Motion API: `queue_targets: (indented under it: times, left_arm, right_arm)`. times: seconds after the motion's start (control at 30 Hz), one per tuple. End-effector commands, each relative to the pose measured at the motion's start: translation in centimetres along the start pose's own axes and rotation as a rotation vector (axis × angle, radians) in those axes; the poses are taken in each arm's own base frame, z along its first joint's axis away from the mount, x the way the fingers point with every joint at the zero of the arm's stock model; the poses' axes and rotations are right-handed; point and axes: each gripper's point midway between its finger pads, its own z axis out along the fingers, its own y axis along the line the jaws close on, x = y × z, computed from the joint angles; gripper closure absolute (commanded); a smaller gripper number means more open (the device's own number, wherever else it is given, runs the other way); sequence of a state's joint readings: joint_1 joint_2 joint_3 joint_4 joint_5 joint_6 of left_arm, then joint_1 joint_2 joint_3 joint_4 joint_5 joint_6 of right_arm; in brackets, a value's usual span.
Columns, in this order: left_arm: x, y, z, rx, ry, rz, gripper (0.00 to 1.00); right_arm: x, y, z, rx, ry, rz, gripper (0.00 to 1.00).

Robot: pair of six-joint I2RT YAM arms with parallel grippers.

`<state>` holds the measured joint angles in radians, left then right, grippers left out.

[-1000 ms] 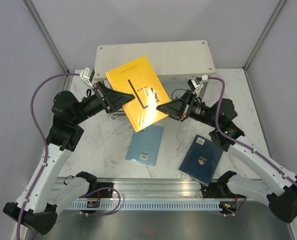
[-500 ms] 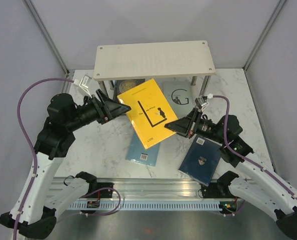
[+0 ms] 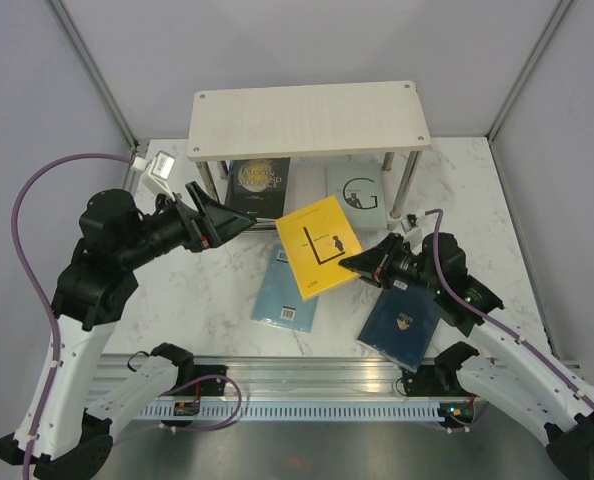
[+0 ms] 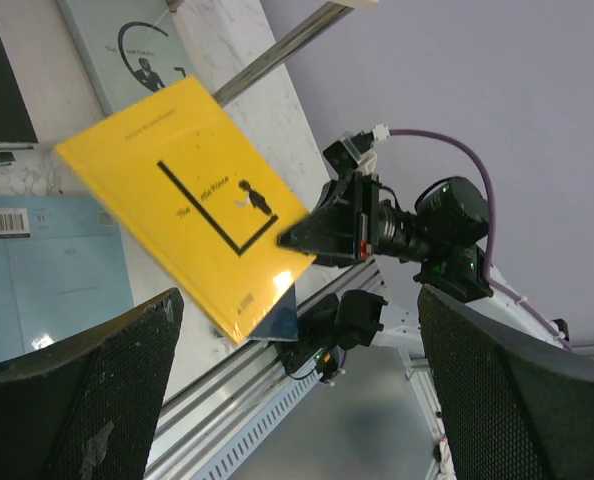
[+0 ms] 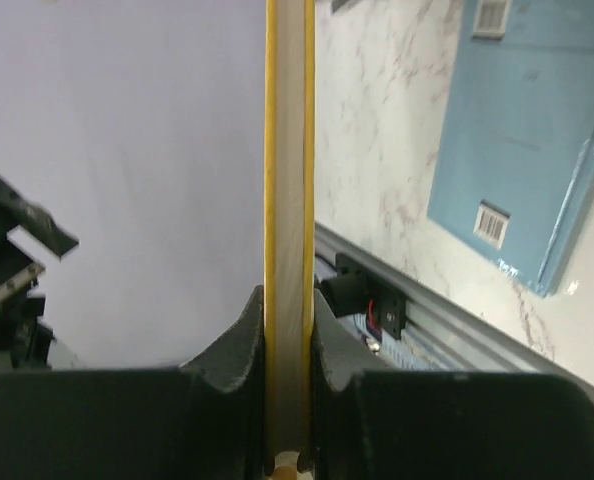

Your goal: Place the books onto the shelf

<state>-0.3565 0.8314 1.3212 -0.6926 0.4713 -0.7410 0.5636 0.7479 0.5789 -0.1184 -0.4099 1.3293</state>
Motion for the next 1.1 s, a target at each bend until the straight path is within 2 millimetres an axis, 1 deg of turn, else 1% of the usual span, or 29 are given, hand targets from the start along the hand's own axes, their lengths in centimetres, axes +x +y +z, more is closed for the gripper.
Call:
queue_targets:
  times: [0.0, 0.03, 0.07, 0.1, 0.13, 0.17, 0.2, 0.23, 0.27, 0.3, 0.33, 0.37, 0.43, 0.47, 0.53, 0.57, 0.63, 0.67, 0.77, 0.83, 0.87, 0.93, 0.97, 1.03, 1.07]
  left_arm:
    - [-0.4, -0.1, -0.7, -0.015, -0.012, 0.062, 0.0]
    - [-0.4, -0.1, -0.8, -0.014, -0.013, 0.065, 0.0]
    - [-0.4, -0.1, -0.8, -0.018, -0.014, 0.066, 0.0]
    - [-0.3, -0.1, -0.9, -0.02, -0.014, 0.066, 0.0]
    - [-0.3, -0.1, -1.0, -0.02, -0.014, 0.066, 0.0]
    - [-0.2, -0.1, -1.1, -0.02, -0.014, 0.066, 0.0]
    - [-0.2, -0.1, -1.1, -0.02, -0.013, 0.063, 0.0]
    - [-0.1, -0.1, -1.2, -0.02, -0.014, 0.063, 0.0]
    - [-0.1, -0.1, -1.2, -0.02, -0.013, 0.062, 0.0]
    - [0.0, -0.1, -1.4, -0.021, -0.015, 0.063, 0.0]
    - [0.0, -0.1, -1.5, -0.021, -0.015, 0.063, 0.0]
    - [0.1, -0.1, -1.6, -0.024, -0.016, 0.062, 0.0]
    - [0.2, -0.1, -1.7, -0.023, -0.013, 0.06, 0.0]
    - [0.3, 0.0, -1.7, -0.025, -0.012, 0.06, 0.0]
    - [0.5, 0.2, -1.7, -0.031, -0.008, 0.057, 0.0]
    - [0.5, 0.2, -1.8, -0.031, -0.007, 0.058, 0.0]
    - [0.6, 0.4, -1.8, -0.038, -0.008, 0.062, 0.0]
    - [0.7, 0.5, -1.8, -0.041, -0.005, 0.062, 0.0]
    - [0.7, 0.8, -1.7, -0.052, -0.004, 0.068, 0.0]
    - [0.7, 1.1, -1.5, -0.061, 0.0, 0.068, 0.0]
    - [0.8, 1.3, -1.4, -0.066, 0.003, 0.066, 0.0]
    - [0.8, 1.6, -1.0, -0.072, 0.011, 0.066, 0.0]
    - [0.8, 1.7, -0.9, -0.076, 0.011, 0.067, 0.0]
    - [0.7, 1.8, -0.6, -0.078, 0.019, 0.068, 0.0]
    - [0.7, 1.8, -0.6, -0.078, 0.019, 0.07, 0.0]
  right_arm:
    - [-4.9, 5.1, 0.1, -0.114, -0.161, -0.064, 1.0]
    - [-5.6, 5.0, 0.2, -0.104, -0.176, -0.057, 1.0]
    - [-7.3, 4.9, 0.5, -0.106, -0.211, -0.051, 1.0]
    - [-8.2, 4.7, 0.5, -0.1, -0.229, -0.033, 1.0]
    - [-9.9, 4.4, 0.4, -0.098, -0.269, -0.007, 1.0]
    - [-10.6, 4.4, 0.5, -0.105, -0.279, 0.002, 1.0]
    - [-11.8, 4.4, 1.0, -0.116, -0.298, 0.004, 1.0]
    - [-13.1, 4.2, 1.0, -0.114, -0.327, 0.009, 1.0]
    - [-13.9, 4.3, 1.2, -0.117, -0.339, 0.009, 1.0]
    - [-15.0, 4.0, 2.0, -0.116, -0.345, 0.012, 1.0]
    - [-16.0, 4.4, 2.2, -0.129, -0.359, 0.007, 1.0]
    - [-16.8, 3.8, 3.2, -0.122, -0.354, 0.012, 1.0]
    - [-18.1, 4.0, 4.0, -0.129, -0.363, 0.001, 1.0]
    - [-19.0, 3.1, 4.9, -0.111, -0.369, 0.012, 1.0]
    - [-20.1, 2.6, 5.4, -0.096, -0.388, 0.01, 1.0]
    - [-20.7, 1.4, 6.0, -0.069, -0.395, 0.018, 1.0]
    - [-21.8, 0.3, 6.1, -0.041, -0.433, 0.03, 1.0]
    - [-22.1, -0.9, 6.3, -0.007, -0.44, 0.047, 1.0]
    - [-23.0, -3.5, 6.6, 0.047, -0.466, 0.082, 1.0]
    - [-23.2, -4.6, 6.7, 0.075, -0.467, 0.085, 1.0]
    - [-23.0, -6.0, 7.0, 0.115, -0.455, 0.108, 1.0]
    - [-22.9, -7.0, 7.4, 0.147, -0.436, 0.116, 1.0]
    - [-22.5, -8.1, 7.9, 0.167, -0.407, 0.133, 0.99]
    - [-22.2, -9.0, 8.4, 0.184, -0.372, 0.148, 0.9]
    - [-21.8, -10.0, 8.8, 0.203, -0.341, 0.169, 0.73]
